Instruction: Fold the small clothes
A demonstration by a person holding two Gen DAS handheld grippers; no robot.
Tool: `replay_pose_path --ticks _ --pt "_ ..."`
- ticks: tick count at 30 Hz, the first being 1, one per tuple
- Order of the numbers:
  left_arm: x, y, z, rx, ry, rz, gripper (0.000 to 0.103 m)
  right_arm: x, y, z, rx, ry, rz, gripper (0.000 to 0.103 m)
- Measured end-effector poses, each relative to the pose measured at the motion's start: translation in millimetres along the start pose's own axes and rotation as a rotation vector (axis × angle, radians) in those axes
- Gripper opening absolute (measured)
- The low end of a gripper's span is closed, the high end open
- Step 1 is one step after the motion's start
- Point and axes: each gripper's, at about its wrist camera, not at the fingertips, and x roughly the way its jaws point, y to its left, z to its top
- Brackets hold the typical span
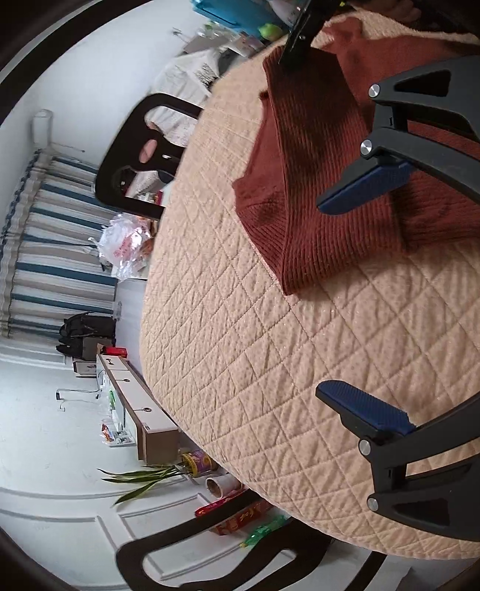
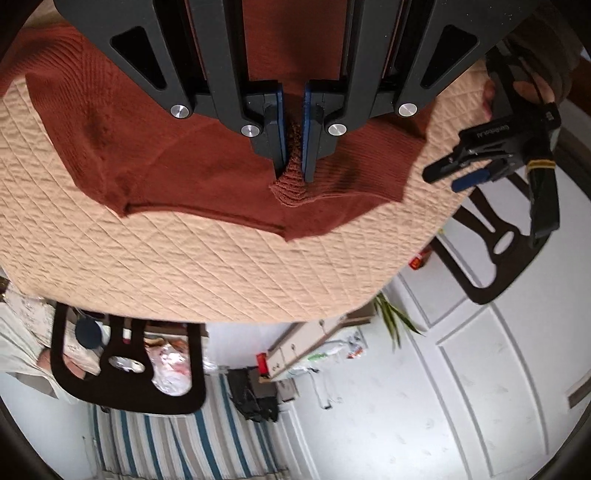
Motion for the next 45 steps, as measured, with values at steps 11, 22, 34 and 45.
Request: replay_pose_path --ticks 11,22,34,45 --pt "14 -1 -4 0.033 0.051 0.102 0.093 23 -22 -13 0.047 0.072 -0.083 0.009" --pt "14 0 -9 0.056 0.073 0.137 0.093 30 -35 -26 0.076 0.131 -0.214 0.031" --pt "0 4 -21 0.092 0.102 0.213 0.093 20 -16 -44 -0.033 0.122 -0.289 0.038" --pt "-59 -34 -7 0.06 -0.009 0.031 0.093 -79 -64 -57 0.08 -0.035 -0.301 0.038"
